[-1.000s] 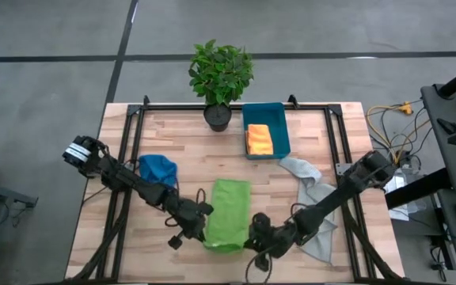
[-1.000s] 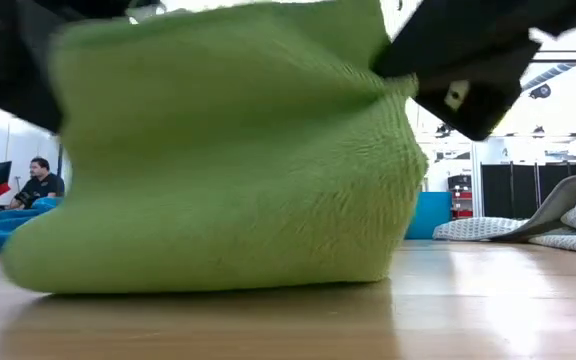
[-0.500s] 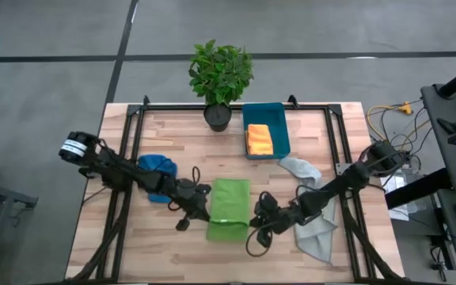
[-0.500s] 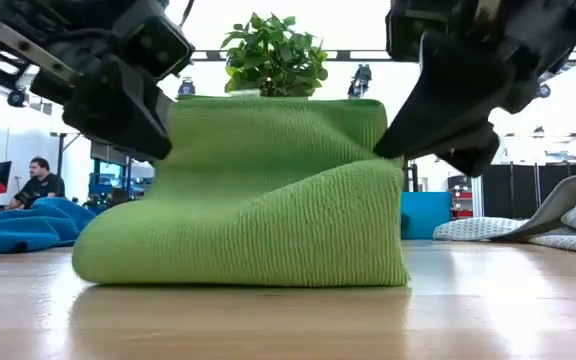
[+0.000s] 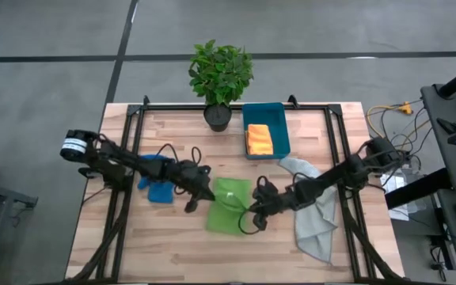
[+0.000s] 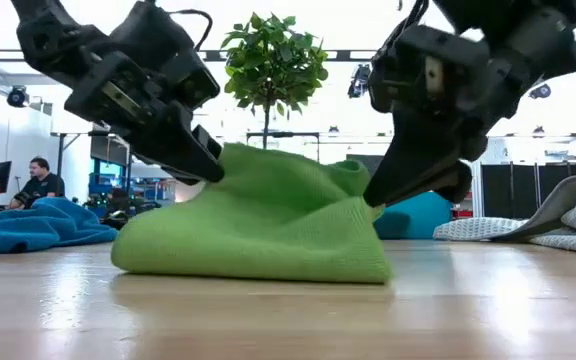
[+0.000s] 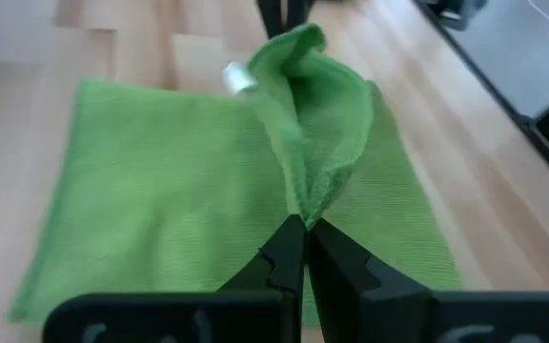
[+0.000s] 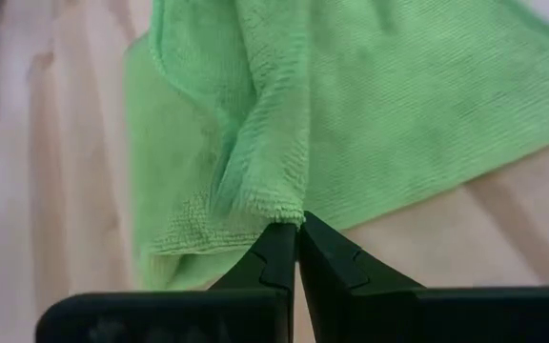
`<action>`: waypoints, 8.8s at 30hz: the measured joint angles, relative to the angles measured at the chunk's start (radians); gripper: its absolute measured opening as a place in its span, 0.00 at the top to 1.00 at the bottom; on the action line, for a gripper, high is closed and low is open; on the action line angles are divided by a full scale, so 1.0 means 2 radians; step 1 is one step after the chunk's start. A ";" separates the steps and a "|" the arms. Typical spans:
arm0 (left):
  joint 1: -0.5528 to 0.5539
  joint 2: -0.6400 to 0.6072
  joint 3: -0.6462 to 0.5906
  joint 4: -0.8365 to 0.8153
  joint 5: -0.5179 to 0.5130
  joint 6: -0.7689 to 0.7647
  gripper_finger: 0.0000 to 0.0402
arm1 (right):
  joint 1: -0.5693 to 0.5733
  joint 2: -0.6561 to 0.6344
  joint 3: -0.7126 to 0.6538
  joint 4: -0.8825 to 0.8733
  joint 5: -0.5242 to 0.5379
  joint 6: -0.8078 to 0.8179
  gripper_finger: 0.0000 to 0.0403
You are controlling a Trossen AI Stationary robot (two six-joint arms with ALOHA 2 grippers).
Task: Fold microfiber towels
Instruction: Fold the green microfiber towel, then put the green microfiber towel into the blue bin
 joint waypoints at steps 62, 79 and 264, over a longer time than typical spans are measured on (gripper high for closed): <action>0.029 -0.023 -0.015 0.000 -0.138 -0.051 0.71 | -0.030 -0.075 -0.002 -0.018 0.063 -0.022 0.63; -0.125 -0.023 -0.009 -0.020 -0.168 0.180 0.72 | 0.047 0.103 0.148 -0.079 0.059 -0.270 0.43; 0.065 0.066 0.148 -0.203 -0.296 0.101 0.55 | 0.099 0.001 0.097 -0.027 0.243 0.477 0.53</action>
